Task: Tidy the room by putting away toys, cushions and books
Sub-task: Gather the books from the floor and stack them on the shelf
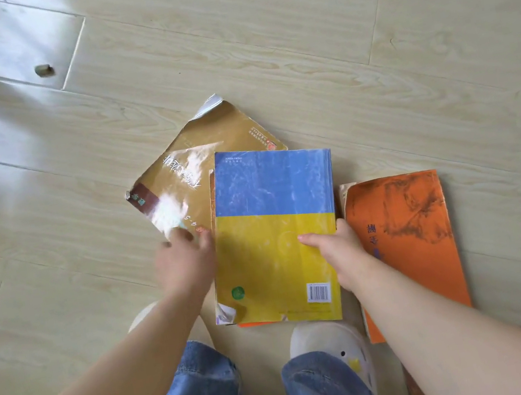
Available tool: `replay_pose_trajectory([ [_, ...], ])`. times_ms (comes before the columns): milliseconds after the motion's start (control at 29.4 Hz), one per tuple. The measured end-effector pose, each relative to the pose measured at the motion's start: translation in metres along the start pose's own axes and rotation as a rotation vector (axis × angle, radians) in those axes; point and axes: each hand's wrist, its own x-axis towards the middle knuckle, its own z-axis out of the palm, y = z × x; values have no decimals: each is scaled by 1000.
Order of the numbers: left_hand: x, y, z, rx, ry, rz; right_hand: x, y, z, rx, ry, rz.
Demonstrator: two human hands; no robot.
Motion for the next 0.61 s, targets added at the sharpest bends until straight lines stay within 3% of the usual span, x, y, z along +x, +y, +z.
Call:
replay_pose_trajectory([
  [68,11,3,-3,-331,72,-291,2,3,0,-6,11,-9],
  [136,21,7,-5,-624,-78,-493,4,6,-1,-21,25,-18],
  [204,29,4,-6,-909,-218,-527,6,7,-1,-32,35,-12],
  [306,32,11,-22,-1139,-145,-383,6,7,-2,-24,16,-12],
  [442,10,67,-82,-1097,184,140,11,7,-5,8,12,-24],
  [510,-5,89,-103,-1248,172,260,13,9,-7,21,27,-13],
  [611,-16,100,-101,-1476,28,222,14,15,-3,7,47,13],
])
